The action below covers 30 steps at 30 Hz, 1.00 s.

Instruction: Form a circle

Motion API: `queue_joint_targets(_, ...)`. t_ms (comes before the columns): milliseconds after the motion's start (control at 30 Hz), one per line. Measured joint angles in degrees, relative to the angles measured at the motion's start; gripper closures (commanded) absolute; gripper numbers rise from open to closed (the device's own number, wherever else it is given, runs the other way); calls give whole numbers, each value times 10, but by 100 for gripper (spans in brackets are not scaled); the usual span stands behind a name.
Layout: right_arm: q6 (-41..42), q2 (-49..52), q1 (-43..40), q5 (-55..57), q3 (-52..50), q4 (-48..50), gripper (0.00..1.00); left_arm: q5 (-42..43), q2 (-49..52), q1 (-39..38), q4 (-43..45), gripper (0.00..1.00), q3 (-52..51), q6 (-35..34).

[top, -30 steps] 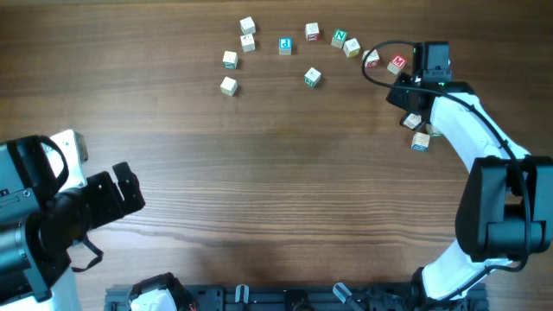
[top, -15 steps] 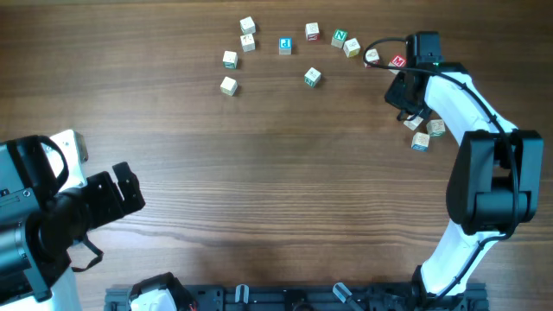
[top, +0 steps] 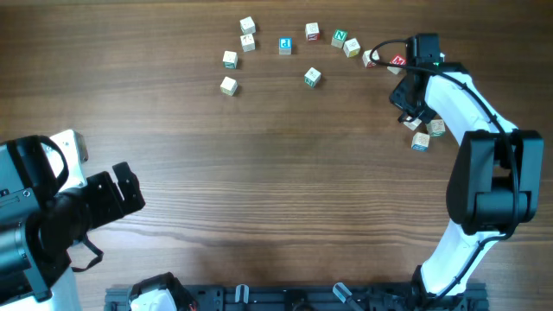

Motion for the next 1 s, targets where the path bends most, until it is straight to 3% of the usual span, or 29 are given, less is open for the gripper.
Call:
queue_joint_targets(867, 13, 0, 0, 12, 0, -1, 95, 0, 0, 0, 0, 0, 0, 0)
queue_joint_targets(1000, -25, 0, -1, -11, 2, 61, 96, 0, 0, 0, 0, 0, 0, 0)
